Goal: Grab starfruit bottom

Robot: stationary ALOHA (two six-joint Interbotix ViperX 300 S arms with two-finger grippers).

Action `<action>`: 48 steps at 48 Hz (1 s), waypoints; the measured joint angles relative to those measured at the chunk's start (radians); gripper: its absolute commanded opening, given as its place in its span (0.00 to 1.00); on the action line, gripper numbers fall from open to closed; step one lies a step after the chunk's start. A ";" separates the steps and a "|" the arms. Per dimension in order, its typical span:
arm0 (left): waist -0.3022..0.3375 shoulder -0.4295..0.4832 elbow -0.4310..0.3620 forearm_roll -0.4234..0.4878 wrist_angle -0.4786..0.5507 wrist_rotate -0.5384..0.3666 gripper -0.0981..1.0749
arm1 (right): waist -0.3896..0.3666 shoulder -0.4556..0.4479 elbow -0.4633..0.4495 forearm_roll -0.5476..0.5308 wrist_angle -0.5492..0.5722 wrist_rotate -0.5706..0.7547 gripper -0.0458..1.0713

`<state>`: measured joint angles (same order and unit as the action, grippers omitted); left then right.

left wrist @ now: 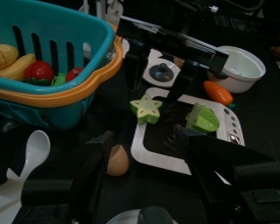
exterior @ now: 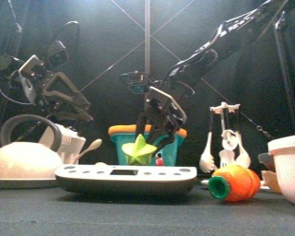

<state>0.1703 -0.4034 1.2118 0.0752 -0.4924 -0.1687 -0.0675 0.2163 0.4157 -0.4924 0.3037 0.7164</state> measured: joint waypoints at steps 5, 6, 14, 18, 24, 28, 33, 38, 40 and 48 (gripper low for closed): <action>0.002 0.000 0.000 0.002 0.000 0.002 0.88 | 0.003 0.000 0.000 -0.003 -0.002 0.000 0.70; 0.002 0.002 0.000 0.000 0.000 0.002 0.88 | 0.005 0.000 0.000 -0.003 0.000 0.000 0.70; 0.002 0.002 0.002 0.002 0.000 0.002 0.88 | 0.025 0.000 0.000 -0.017 0.002 -0.002 0.69; 0.002 0.000 0.000 0.002 0.000 0.000 0.88 | 0.037 -0.005 0.000 -0.025 0.006 0.000 0.69; 0.002 0.002 0.000 0.000 0.000 0.002 0.88 | 0.054 -0.031 0.000 -0.028 0.021 0.000 0.69; 0.000 0.002 0.000 0.002 0.000 0.002 0.88 | 0.066 -0.048 0.000 -0.028 0.028 0.002 0.69; 0.002 0.000 0.000 0.002 0.000 0.002 0.88 | 0.081 -0.063 0.000 -0.028 0.029 0.002 0.69; 0.000 0.002 0.000 0.000 0.000 0.000 0.88 | 0.086 -0.067 0.000 -0.028 0.031 -0.002 0.69; 0.000 0.002 0.003 0.002 0.000 0.002 0.88 | 0.086 -0.067 0.000 -0.034 0.031 -0.002 0.69; -0.002 0.000 0.009 0.020 0.000 0.000 0.88 | 0.084 -0.067 0.000 -0.063 0.029 0.002 0.69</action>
<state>0.1687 -0.4034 1.2210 0.0951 -0.4924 -0.1687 0.0169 0.1488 0.4157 -0.5553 0.3329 0.7179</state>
